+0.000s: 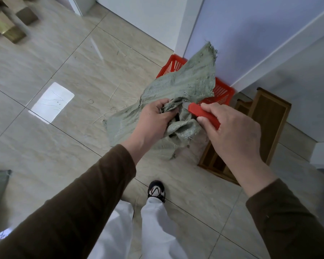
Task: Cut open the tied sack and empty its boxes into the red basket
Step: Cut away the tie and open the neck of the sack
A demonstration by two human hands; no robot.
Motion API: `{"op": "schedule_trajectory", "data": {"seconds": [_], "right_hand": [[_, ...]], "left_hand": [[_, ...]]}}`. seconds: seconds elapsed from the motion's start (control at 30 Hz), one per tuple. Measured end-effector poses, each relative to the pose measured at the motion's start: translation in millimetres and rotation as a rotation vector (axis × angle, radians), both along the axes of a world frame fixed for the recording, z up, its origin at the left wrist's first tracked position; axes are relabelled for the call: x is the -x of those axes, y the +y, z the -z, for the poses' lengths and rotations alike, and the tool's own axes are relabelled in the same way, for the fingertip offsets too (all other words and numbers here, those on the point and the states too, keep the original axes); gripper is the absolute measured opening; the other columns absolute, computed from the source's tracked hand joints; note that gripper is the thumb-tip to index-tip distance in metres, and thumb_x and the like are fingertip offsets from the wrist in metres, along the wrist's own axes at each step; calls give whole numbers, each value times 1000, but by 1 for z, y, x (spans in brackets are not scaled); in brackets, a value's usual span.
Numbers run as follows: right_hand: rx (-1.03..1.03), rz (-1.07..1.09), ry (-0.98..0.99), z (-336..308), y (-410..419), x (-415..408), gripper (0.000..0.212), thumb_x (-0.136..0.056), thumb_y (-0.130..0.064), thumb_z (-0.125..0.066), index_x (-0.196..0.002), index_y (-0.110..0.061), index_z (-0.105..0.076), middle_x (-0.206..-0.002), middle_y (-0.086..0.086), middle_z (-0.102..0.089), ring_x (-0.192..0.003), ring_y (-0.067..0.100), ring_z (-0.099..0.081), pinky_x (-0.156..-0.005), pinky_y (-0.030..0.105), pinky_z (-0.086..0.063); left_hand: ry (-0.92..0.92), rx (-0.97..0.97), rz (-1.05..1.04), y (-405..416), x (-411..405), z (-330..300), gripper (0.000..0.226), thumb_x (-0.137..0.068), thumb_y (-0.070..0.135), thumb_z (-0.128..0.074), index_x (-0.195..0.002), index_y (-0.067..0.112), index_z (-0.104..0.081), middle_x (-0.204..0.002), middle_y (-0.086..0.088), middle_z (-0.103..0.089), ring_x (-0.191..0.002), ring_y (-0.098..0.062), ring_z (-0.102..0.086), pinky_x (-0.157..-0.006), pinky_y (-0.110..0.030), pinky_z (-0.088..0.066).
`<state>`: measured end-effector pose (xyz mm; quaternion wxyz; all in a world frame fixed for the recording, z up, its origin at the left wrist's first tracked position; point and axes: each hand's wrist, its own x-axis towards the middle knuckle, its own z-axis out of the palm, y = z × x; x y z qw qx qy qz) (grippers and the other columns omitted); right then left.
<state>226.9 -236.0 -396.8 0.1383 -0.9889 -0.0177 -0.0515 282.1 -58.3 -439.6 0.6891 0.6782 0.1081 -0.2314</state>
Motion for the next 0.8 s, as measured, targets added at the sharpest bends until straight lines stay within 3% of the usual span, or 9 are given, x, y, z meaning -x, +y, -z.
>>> {"op": "schedule_trajectory", "data": {"seconds": [0.07,0.2,0.3,0.37,0.47,0.53,0.6,0.67,0.8], "right_hand": [[-11,70,-15,1,-12,-3,31,-101,-42,-66,-126,-24,-71,-96,-2,-76,-74,18,-68,-57,23,-43],[-326,559,-84,-25,-80,-28,40,-94,-57,-57,-120,-29,-70,-101,-9,-72,-86,18,-70,-68,30,-50],[-469,351,145,-18,-49,-32,29,-94,-56,-61,-111,-33,-66,-97,-14,-72,-82,7,-69,-65,23,-49],[-653,314,269,-10,-13,-29,39,-89,-64,-65,-104,-28,-71,-90,-8,-76,-80,2,-72,-68,21,-55],[-802,354,392,6,17,-29,63,-70,-83,-71,-96,-25,-73,-94,-3,-79,-90,15,-75,-88,44,-61],[-789,335,457,7,29,-31,73,-63,-89,-72,-105,-29,-68,-101,-8,-77,-96,16,-73,-92,50,-58],[-806,330,421,11,37,-33,55,-70,-77,-77,-101,-33,-68,-96,-13,-75,-91,10,-71,-88,47,-59],[-800,349,334,16,38,-33,32,-81,-58,-78,-79,-30,-64,-72,-17,-66,-70,6,-64,-77,47,-59],[-868,408,246,18,35,-25,30,-91,-45,-71,-70,-28,-58,-55,-15,-51,-53,6,-47,-62,40,-48]], "left_hand": [[7,-84,6,7,-8,2,25,-99,7,-70,-83,25,-74,-61,11,-72,-55,-5,-67,-56,-22,-56],[73,-231,-93,56,-3,18,18,-99,7,-68,-86,17,-75,-53,9,-66,-41,-1,-57,-43,-17,-45],[116,-8,-55,48,7,13,7,-100,4,-66,-103,5,-73,-72,-4,-75,-57,-11,-70,-55,-27,-60],[79,44,-40,29,5,8,6,-100,10,-69,-101,9,-74,-82,-8,-77,-68,-17,-72,-68,-33,-63],[12,72,-7,17,2,1,9,-97,23,-74,-100,17,-80,-97,-14,-82,-85,-23,-76,-82,-39,-62],[-22,81,18,16,6,-1,8,-96,26,-75,-95,23,-82,-94,-8,-82,-85,-21,-77,-79,-35,-63],[-1,119,-17,17,9,-2,9,-98,19,-72,-98,21,-81,-93,-6,-81,-83,-20,-77,-75,-32,-64],[35,135,-102,20,9,-2,13,-100,14,-69,-108,8,-78,-97,-13,-79,-84,-25,-75,-76,-38,-64],[123,66,-203,20,11,-3,13,-101,13,-68,-102,5,-78,-91,-26,-68,-83,-40,-61,-87,-75,-51]]}}
